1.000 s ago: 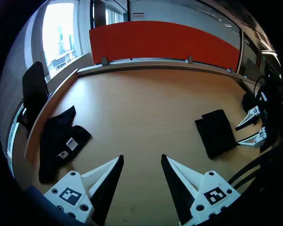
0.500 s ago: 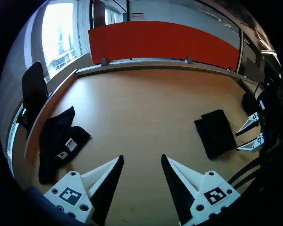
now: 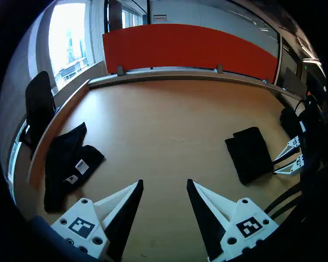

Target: Fold towel

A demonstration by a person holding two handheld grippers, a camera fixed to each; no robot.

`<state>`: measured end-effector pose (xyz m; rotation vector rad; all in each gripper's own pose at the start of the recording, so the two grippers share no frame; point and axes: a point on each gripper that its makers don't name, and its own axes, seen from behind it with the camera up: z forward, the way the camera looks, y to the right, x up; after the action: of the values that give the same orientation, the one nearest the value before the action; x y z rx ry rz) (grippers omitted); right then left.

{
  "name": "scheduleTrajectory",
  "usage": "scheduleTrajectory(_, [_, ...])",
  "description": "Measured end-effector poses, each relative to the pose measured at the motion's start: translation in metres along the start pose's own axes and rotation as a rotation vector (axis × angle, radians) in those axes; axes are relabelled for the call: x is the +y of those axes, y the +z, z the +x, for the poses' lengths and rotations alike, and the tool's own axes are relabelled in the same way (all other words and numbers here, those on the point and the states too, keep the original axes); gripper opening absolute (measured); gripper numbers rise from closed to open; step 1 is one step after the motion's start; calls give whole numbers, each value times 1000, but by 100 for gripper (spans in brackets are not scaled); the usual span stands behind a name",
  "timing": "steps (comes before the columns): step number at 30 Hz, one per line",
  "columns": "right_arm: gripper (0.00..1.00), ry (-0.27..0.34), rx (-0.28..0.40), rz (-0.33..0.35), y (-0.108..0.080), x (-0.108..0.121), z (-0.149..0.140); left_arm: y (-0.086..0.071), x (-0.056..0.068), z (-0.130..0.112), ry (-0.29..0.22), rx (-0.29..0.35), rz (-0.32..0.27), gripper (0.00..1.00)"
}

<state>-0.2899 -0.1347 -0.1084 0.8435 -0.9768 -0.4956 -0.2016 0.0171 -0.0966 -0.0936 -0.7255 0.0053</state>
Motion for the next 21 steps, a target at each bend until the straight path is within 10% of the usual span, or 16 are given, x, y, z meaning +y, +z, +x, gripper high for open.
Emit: scheduleTrajectory(21, [6, 25, 9, -3, 1, -2, 0, 1, 0, 1, 0, -1, 0, 73])
